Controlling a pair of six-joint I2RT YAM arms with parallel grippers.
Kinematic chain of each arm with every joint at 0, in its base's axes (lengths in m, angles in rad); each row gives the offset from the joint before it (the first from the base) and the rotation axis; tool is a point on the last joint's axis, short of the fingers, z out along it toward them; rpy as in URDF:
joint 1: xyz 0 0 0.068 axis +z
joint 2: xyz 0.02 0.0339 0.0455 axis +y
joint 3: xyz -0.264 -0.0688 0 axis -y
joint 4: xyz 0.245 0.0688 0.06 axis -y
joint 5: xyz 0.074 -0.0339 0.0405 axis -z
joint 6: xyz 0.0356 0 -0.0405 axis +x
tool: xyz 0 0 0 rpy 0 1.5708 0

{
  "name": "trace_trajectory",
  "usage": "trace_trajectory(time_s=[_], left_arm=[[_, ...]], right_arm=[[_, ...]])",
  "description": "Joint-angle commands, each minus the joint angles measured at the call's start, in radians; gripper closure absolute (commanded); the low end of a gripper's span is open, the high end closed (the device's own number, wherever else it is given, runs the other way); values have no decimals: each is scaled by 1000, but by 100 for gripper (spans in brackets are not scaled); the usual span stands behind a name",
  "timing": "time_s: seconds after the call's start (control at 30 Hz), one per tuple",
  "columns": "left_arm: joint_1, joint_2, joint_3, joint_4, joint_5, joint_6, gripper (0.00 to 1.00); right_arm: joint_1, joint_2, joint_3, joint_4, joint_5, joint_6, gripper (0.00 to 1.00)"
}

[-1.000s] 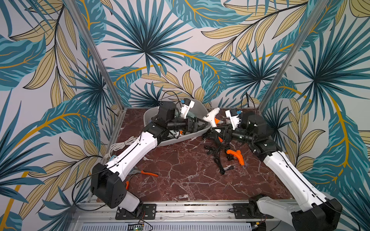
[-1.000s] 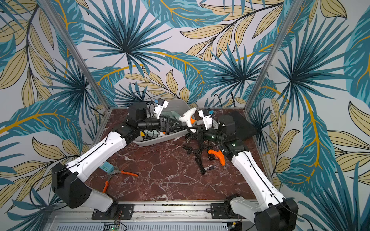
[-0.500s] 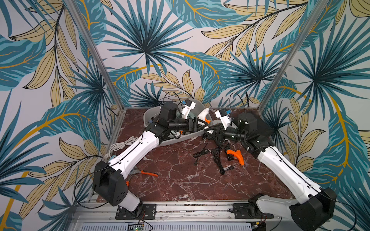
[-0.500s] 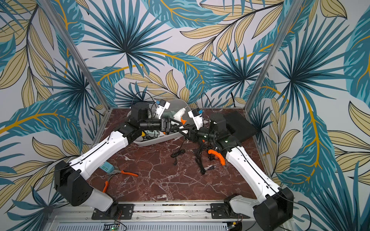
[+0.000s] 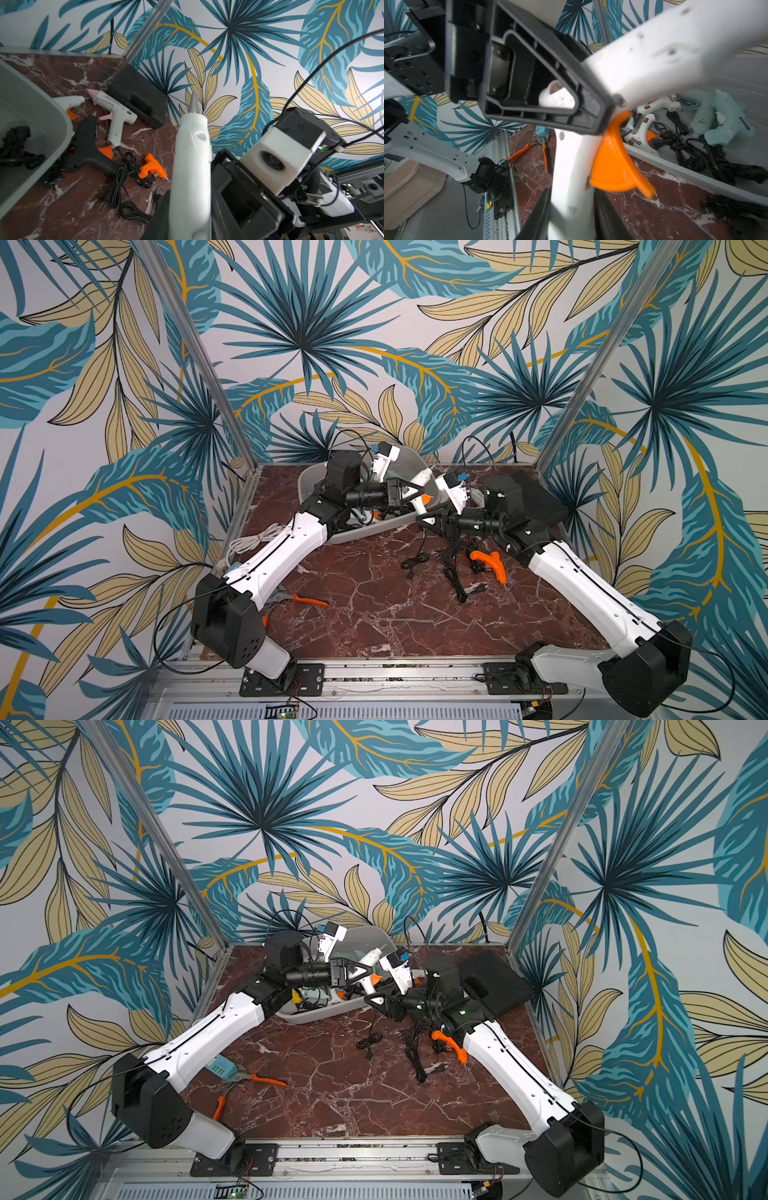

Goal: Put the hot melt glue gun into the storage box
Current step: Place the hot melt adhesive gun in the storage box.

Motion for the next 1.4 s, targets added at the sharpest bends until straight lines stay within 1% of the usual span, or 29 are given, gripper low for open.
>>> trace_trajectory(time_s=[0.0, 0.03, 0.13, 0.17, 0.23, 0.33, 0.43, 0.6, 0.7, 0.77, 0.8, 0.87, 0.93, 1.1, 1.23, 1.37], left_arm=[[14, -28, -6, 8, -34, 27, 94], [15, -32, -4, 8, -34, 29, 99], [22, -46, 15, -14, -46, 49, 100], [25, -52, 24, -28, -55, 60, 100], [33, -63, 51, -57, -81, 84, 100], [59, -72, 110, -113, -103, 127, 100], [100, -74, 182, -169, -150, 171, 100], [205, -50, 311, -202, -176, 192, 100], [277, -16, 397, -209, -178, 195, 100], [315, 12, 456, -212, -186, 211, 100], [331, 27, 485, -246, -197, 227, 100], [353, 53, 532, -277, -249, 274, 100], [369, 79, 573, -321, -326, 347, 100], [390, 119, 597, -361, -548, 515, 100], [397, 152, 596, -367, -667, 625, 100], [397, 174, 576, -393, -755, 684, 100]], right_arm=[[-4, -12, 42, -4, 40, 9, 84], [-3, -14, 49, -28, 48, 10, 74], [-4, -26, 61, -59, 92, 13, 46], [-5, -31, 67, -70, 106, 14, 39], [-5, -46, 79, -97, 148, 22, 30], [-5, -80, 93, -135, 238, 36, 20], [-5, -127, 100, -167, 330, 53, 1], [-5, -201, 93, -205, 528, 110, 1], [-6, -250, 52, -191, 664, 179, 0], [-5, -273, 25, -186, 750, 201, 1], [-5, -279, 20, -195, 791, 208, 0], [-5, -277, 19, -221, 849, 217, 0], [-6, -260, 26, -257, 903, 234, 1], [-5, -208, 59, -357, 1037, 291, 0], [-5, -197, 52, -362, 1053, 303, 0], [-5, -196, 45, -361, 1079, 325, 1]])
